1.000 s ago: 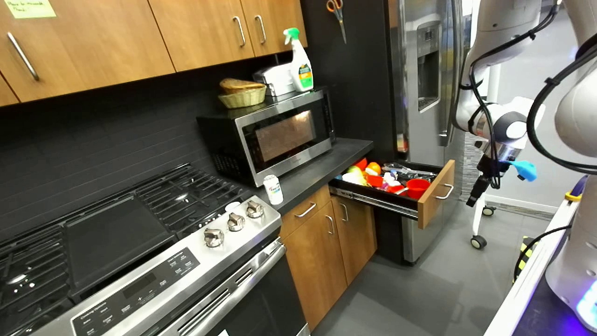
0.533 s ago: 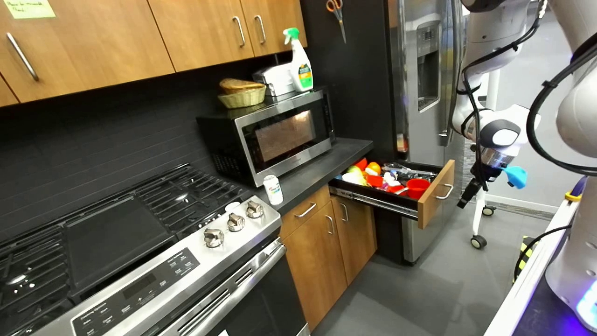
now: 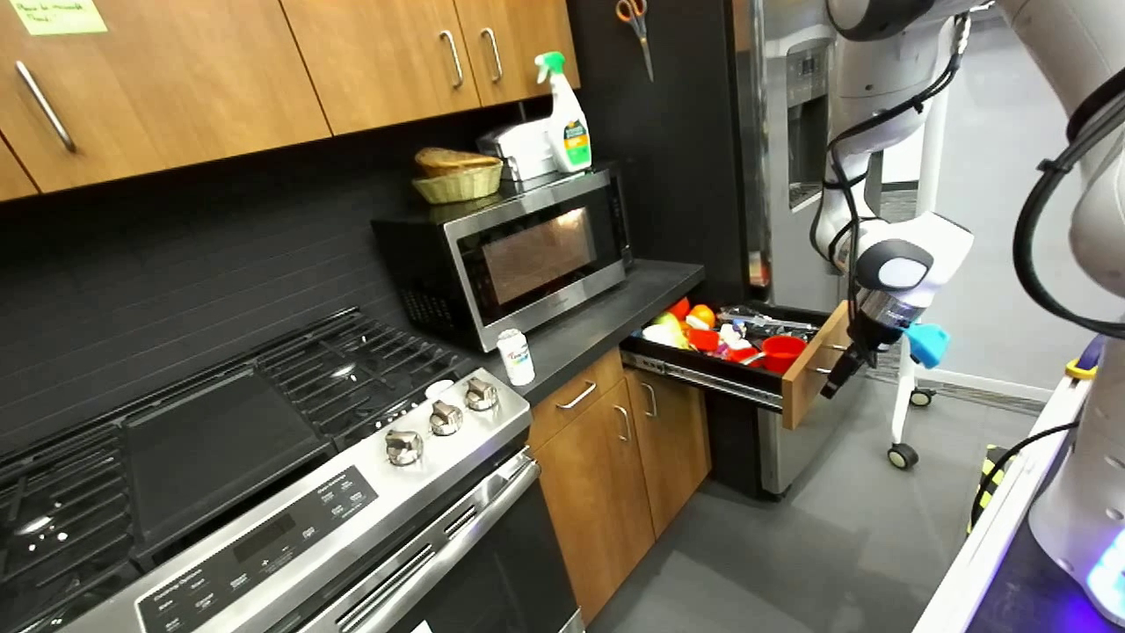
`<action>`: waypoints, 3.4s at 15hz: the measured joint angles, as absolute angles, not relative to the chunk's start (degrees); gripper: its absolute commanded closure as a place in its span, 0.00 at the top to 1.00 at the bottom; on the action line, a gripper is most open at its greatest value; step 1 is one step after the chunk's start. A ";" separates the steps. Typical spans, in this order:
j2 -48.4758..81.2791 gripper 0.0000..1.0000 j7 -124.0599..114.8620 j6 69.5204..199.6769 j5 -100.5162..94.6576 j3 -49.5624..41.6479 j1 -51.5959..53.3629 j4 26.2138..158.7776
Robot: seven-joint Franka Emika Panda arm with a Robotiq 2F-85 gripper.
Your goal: Push in the right drawer below the microwave until its fully closed
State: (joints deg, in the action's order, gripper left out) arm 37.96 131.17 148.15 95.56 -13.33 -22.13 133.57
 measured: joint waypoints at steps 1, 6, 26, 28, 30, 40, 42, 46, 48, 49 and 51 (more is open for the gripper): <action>38.19 1.00 131.18 148.15 96.91 -13.51 -21.17 133.30; 39.58 1.00 131.13 147.92 102.45 -14.60 -18.16 131.38; 43.72 1.00 126.01 148.28 114.88 -15.64 -8.00 121.51; 43.72 1.00 125.65 148.31 116.24 -15.65 -6.90 120.89; 43.72 1.00 125.55 148.31 117.63 -15.65 -6.04 120.29; 44.69 1.00 125.18 149.00 124.21 -15.65 -3.11 118.06; 45.39 1.00 124.84 149.17 125.37 -15.65 -2.63 117.61; 46.07 1.00 123.46 149.32 126.37 -15.72 -2.14 117.10; 46.35 1.00 122.96 149.34 126.68 -15.78 -2.03 116.73; 46.44 1.00 122.92 149.42 127.23 -15.83 -1.92 116.55; 46.48 1.00 122.92 149.51 128.79 -16.15 -1.48 116.28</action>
